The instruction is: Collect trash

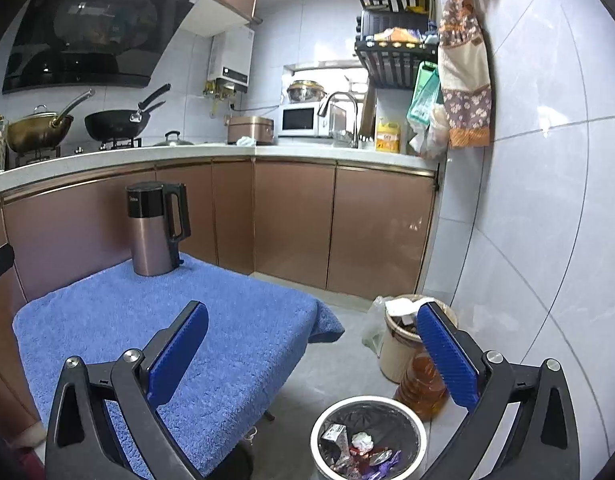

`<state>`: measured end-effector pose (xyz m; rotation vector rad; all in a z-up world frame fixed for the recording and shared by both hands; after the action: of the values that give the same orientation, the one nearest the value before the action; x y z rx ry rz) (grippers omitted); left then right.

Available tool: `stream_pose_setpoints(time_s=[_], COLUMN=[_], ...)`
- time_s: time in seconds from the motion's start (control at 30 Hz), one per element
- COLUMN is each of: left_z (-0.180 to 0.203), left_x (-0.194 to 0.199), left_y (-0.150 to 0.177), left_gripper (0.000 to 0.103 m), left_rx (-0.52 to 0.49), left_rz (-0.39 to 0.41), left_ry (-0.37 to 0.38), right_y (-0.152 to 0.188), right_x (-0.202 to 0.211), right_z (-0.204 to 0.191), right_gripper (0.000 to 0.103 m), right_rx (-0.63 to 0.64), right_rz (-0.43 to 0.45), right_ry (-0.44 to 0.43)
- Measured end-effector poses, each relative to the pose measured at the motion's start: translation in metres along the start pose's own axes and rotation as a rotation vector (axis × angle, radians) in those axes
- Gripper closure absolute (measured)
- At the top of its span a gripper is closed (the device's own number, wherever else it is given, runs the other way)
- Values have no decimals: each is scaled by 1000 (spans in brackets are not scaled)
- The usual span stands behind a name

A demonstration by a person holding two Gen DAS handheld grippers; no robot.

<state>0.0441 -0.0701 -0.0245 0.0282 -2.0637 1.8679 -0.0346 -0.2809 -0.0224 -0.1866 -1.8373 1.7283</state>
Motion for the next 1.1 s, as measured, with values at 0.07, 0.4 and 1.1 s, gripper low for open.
stream_pose_setpoints(time_s=[0.07,0.4,1.1], left_z=[-2,-7,-10], left_x=[4,14,25], left_y=[0,0,4], left_gripper=[4,4,4], left_rx=[4,14,18], left_rz=[1,2,-1], left_ry=[2,9,4], right_y=[-1,-7,-5], right_x=[5,26,32], right_z=[-2,-3,1], right_gripper=[0,0,0], right_rx=[10,25,17], right_rz=[19,78,84], right_ry=[6,4,1])
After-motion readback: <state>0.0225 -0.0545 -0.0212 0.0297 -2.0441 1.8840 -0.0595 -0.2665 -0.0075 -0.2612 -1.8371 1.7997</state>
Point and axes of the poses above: each gripper's, at about its wrist camera, not at the fingertips, and x roughly against the way its jaws point, z to its right, y to its underside, the point moved 1 cm from there along -x, roughly the way its jaws point, and after that the axes turned 3 degrees about -x, right-handed, at the moved point
